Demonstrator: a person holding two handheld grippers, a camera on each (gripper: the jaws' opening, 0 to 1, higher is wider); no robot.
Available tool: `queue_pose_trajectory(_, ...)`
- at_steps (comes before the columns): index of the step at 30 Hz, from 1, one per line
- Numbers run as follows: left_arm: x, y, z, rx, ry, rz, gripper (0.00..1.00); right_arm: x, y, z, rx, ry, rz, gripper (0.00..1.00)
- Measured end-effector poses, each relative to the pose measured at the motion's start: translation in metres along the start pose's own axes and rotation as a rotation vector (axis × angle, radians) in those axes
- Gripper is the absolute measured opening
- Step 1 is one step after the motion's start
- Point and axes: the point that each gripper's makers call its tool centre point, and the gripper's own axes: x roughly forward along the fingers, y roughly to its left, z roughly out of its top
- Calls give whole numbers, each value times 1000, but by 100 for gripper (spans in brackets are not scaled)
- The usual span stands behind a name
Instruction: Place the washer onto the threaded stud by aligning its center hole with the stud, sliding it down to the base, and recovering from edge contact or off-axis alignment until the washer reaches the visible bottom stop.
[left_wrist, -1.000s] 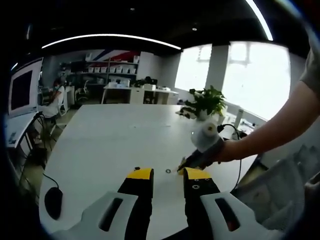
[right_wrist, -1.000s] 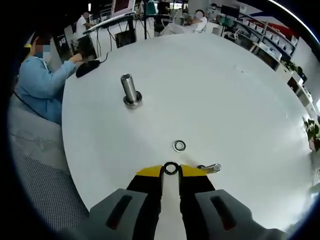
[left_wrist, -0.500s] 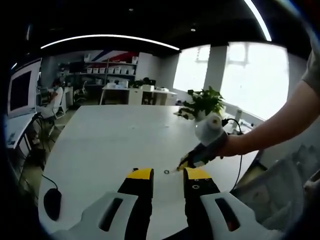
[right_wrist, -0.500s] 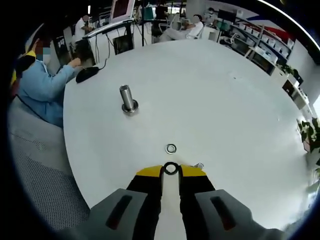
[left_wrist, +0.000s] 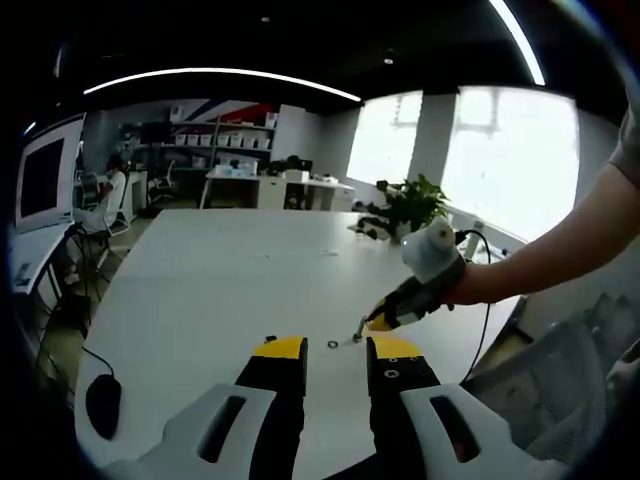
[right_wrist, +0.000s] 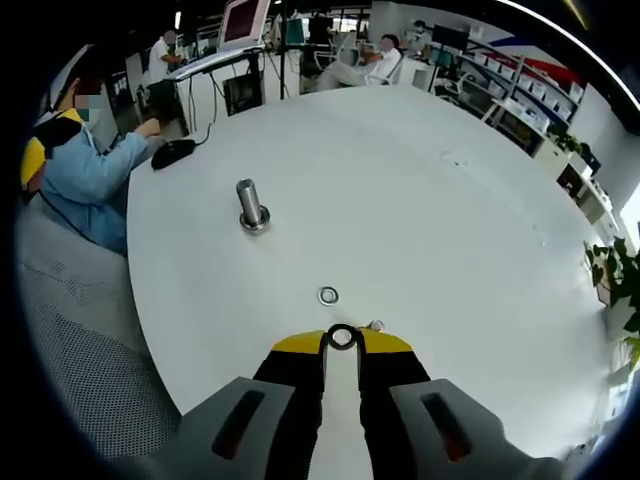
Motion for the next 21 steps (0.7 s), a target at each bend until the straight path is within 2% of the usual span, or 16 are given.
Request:
queue_pose_trajectory(10,0,1,0,-7,0,1,22,-9,-14,1,-3,-8,-23,14)
queue_pose_trajectory(21,-1,4,1,-18,-4,11,22,-6,-21,4,-16,-4,-28,14)
